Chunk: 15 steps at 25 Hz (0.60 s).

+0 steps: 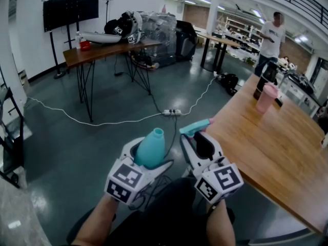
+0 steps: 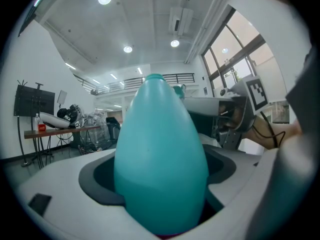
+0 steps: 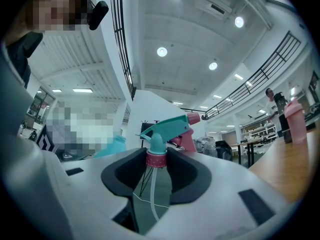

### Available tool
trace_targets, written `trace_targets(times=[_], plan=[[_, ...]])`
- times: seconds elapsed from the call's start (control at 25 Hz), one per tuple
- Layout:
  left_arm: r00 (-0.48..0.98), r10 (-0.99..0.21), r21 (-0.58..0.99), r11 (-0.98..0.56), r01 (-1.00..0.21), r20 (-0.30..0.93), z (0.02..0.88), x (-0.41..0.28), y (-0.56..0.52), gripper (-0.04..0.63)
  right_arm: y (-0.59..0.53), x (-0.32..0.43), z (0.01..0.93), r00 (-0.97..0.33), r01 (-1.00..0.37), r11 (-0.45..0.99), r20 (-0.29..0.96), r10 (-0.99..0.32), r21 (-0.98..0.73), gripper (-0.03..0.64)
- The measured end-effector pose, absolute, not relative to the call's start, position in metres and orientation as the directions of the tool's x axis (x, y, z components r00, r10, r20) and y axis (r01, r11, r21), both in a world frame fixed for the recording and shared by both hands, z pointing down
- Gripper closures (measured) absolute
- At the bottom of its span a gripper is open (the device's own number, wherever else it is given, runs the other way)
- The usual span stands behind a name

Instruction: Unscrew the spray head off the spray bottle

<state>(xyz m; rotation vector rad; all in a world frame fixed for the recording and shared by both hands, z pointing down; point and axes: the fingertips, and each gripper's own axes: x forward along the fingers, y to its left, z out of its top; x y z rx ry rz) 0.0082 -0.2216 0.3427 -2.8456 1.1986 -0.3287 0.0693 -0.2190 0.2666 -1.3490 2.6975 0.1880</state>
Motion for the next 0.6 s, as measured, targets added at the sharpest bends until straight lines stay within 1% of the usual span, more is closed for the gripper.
trace_targets(times=[0.6], plan=[[0.682, -0.707, -0.110, -0.705, -0.700, 0.187, 0.3470, 0.0103, -0.2208, 0.143, -0.2183, 0.0707, 0.2659, -0.599, -0.798, 0.600, -0.170, -0.783, 0.051, 0.482]])
